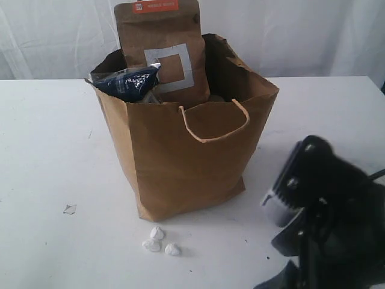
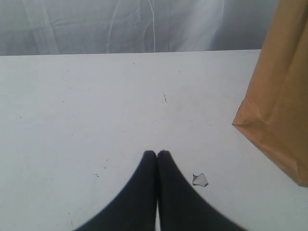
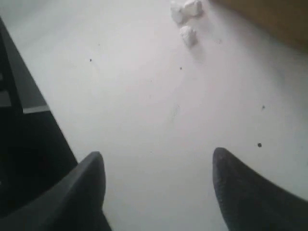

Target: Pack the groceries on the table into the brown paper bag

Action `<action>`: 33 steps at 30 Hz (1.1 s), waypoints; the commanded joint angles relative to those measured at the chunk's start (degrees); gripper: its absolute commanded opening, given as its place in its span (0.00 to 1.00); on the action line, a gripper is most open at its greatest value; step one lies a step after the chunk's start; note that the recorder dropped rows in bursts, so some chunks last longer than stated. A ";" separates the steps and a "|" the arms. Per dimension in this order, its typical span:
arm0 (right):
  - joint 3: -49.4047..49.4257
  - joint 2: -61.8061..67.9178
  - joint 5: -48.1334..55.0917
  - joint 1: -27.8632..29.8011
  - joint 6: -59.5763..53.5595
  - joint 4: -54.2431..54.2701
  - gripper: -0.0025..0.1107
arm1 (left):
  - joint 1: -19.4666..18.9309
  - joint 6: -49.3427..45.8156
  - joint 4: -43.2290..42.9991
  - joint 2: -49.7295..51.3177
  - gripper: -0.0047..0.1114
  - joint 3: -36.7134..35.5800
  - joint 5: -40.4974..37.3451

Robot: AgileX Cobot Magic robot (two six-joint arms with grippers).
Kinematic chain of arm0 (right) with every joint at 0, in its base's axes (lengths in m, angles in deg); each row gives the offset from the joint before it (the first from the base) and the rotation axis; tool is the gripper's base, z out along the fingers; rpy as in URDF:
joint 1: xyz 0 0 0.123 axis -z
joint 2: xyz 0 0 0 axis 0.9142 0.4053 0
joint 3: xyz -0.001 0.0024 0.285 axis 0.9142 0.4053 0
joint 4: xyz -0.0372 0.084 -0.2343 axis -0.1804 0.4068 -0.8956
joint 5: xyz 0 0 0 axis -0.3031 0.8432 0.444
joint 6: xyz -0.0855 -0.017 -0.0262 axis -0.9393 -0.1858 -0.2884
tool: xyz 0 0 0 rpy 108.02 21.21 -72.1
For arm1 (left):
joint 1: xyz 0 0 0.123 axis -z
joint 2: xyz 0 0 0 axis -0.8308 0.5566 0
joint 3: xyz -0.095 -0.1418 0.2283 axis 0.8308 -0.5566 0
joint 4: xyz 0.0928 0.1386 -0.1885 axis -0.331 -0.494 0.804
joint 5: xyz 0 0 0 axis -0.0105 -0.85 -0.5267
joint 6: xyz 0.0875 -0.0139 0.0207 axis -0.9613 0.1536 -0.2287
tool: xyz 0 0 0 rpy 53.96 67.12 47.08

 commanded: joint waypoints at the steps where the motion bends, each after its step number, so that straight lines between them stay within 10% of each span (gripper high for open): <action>1: 0.98 9.23 -11.38 -8.22 -6.96 0.75 0.55 | -0.13 0.00 -0.05 -0.27 0.04 -0.21 -0.09; 7: 0.23 26.03 -30.15 -11.55 -7.09 0.65 0.55 | -0.13 0.00 -0.05 -0.27 0.04 -0.21 -0.09; 33: -15.68 49.95 -30.64 -11.57 -7.18 -5.61 0.52 | -0.13 0.00 -0.05 -0.27 0.04 -0.21 -0.09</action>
